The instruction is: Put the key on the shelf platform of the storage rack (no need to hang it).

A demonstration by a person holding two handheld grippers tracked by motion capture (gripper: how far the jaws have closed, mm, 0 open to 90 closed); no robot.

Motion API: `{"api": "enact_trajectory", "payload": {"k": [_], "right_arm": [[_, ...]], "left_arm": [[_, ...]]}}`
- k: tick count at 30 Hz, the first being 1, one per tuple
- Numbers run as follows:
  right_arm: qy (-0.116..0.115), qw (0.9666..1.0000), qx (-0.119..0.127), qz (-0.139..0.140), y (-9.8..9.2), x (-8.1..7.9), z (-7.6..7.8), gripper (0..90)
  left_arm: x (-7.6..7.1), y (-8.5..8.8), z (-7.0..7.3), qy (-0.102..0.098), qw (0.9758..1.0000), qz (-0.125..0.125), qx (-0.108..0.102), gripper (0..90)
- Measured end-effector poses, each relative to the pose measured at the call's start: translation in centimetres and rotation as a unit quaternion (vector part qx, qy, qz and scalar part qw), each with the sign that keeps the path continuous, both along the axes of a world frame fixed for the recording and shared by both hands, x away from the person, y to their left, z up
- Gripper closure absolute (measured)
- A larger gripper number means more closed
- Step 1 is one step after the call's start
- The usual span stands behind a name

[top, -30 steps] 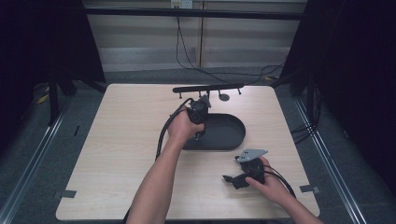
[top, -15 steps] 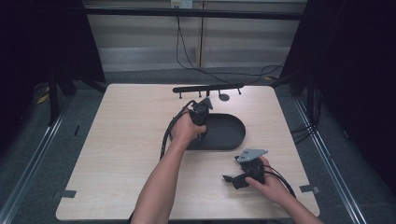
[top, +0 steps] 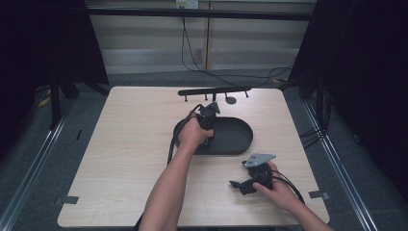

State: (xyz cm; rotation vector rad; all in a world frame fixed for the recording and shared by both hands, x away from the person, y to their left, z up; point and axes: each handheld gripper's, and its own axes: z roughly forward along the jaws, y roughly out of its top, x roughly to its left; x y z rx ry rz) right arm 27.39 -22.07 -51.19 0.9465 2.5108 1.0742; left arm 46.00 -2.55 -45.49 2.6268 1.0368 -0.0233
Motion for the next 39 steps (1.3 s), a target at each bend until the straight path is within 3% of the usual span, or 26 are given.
{"api": "enact_trajectory", "payload": {"k": [13, 14, 16, 23, 31, 39], "right_arm": [[0.0, 1.0, 0.0, 0.0, 0.0, 0.0, 0.0, 8.9], [0.0, 1.0, 0.0, 0.0, 0.0, 0.0, 0.0, 8.8], [0.0, 1.0, 0.0, 0.0, 0.0, 0.0, 0.0, 8.8], [0.0, 1.0, 0.0, 0.0, 0.0, 0.0, 0.0, 8.8], [0.0, 1.0, 0.0, 0.0, 0.0, 0.0, 0.0, 8.8], [0.0, 1.0, 0.0, 0.0, 0.0, 0.0, 0.0, 8.9]], "left_arm": [[0.3, -0.3, -0.6, -0.015, 0.9999, 0.007, 0.001, 67.0], [0.3, -0.3, -0.6, -0.024, 0.9997, 0.007, -0.003, 71.5], [0.3, -0.2, -0.4, -0.025, 0.9996, 0.009, -0.011, 71.4], [0.2, -0.1, -0.1, -0.038, 0.9992, 0.008, 0.001, 59.2], [-0.4, -0.1, 0.4, -0.039, 0.9991, 0.007, -0.014, 53.4], [-0.6, 0.2, 0.8, -0.044, 0.9989, 0.009, -0.016, 49.3]]}}
